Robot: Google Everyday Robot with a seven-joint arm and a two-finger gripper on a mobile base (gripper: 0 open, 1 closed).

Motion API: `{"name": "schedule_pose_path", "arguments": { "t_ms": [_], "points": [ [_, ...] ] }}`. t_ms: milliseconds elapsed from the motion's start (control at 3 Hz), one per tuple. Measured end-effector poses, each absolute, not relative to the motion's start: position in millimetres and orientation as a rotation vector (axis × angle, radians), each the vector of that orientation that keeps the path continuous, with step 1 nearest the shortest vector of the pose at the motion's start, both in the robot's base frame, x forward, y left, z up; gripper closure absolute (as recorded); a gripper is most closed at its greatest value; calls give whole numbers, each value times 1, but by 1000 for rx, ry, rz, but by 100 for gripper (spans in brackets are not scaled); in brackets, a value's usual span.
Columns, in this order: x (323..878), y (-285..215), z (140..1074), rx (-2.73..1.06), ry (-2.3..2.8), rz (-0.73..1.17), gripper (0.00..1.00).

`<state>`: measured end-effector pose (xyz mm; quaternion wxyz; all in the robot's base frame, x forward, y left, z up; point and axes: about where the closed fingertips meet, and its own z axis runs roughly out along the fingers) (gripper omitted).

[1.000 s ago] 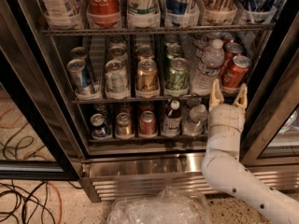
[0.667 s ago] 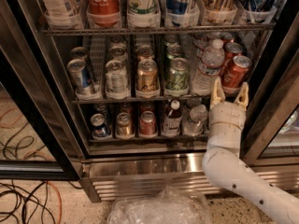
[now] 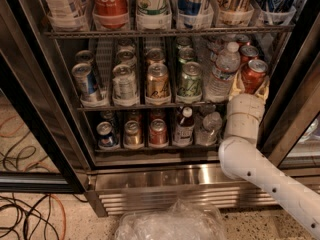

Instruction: Pick coke can from middle shelf of fridge

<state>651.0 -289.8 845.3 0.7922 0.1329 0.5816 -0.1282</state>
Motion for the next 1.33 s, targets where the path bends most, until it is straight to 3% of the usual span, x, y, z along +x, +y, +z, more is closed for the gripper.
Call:
{"name": "schedule_pose_path", "arguments": {
  "t_ms": [667,1333],
  "points": [
    [663,-290,847,285,1256,-272,46],
    [663,-290,847,285,1256,-272,88]
  ]
}}
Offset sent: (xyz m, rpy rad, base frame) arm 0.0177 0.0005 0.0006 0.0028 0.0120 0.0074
